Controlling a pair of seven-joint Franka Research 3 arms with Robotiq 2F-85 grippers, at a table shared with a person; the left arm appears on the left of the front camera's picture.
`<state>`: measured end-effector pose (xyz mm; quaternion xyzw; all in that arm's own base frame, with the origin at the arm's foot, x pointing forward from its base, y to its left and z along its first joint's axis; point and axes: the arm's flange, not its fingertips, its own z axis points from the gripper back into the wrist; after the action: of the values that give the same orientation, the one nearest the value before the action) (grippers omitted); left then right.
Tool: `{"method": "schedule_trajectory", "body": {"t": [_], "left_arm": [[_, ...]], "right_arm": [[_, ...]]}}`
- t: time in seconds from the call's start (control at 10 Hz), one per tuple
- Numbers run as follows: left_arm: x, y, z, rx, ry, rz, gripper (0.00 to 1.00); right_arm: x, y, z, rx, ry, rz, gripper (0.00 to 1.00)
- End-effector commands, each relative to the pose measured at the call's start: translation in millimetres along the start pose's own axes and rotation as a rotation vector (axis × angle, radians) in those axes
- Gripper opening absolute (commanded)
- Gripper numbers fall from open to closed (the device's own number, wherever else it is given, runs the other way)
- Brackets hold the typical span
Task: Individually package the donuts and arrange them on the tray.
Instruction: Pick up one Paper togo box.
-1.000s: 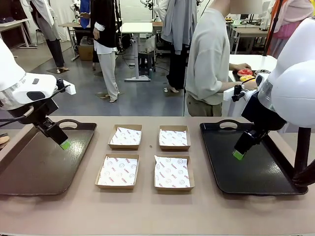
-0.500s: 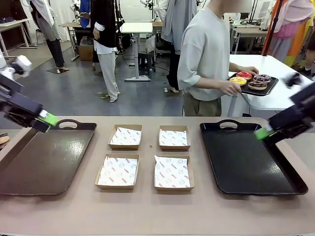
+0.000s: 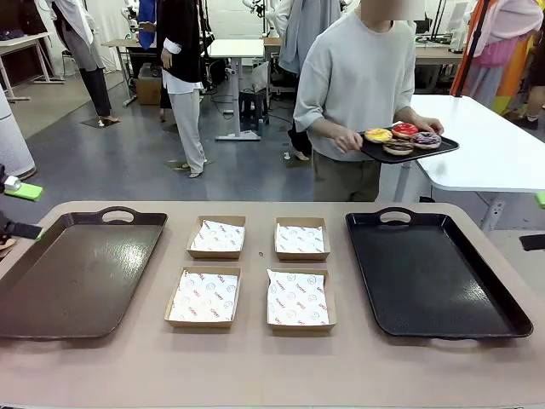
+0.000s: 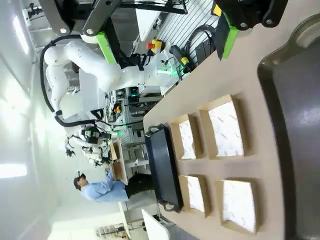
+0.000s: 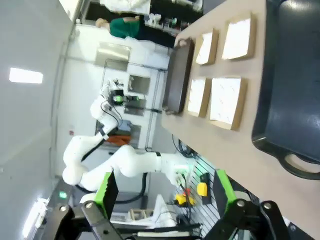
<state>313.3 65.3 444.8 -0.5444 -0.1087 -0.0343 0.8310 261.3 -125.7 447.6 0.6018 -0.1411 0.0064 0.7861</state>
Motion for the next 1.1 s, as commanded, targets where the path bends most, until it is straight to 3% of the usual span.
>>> {"method": "schedule_trajectory", "body": {"t": [0.0, 0.3, 0.5, 0.8, 1.0], "left_arm": [[8, 10, 8, 0.012, -0.025, 0.015, 1.00], [2, 34, 33, -0.042, -0.109, 0.030, 1.00], [-4, 47, 40, -0.030, -0.108, 0.054, 1.00], [-7, 37, 39, 0.015, -0.079, 0.030, 1.00], [-6, 46, 41, -0.005, -0.108, 0.077, 1.00]], "right_arm": [[-16, -12, 0, -0.025, -0.037, 0.001, 1.00], [-11, -25, 1, -0.052, 0.006, 0.007, 1.00], [-12, -34, 4, -0.076, 0.015, -0.007, 1.00], [-15, -27, 3, -0.099, -0.035, 0.006, 1.00], [-7, -31, 9, -0.078, -0.005, -0.027, 1.00]]}}
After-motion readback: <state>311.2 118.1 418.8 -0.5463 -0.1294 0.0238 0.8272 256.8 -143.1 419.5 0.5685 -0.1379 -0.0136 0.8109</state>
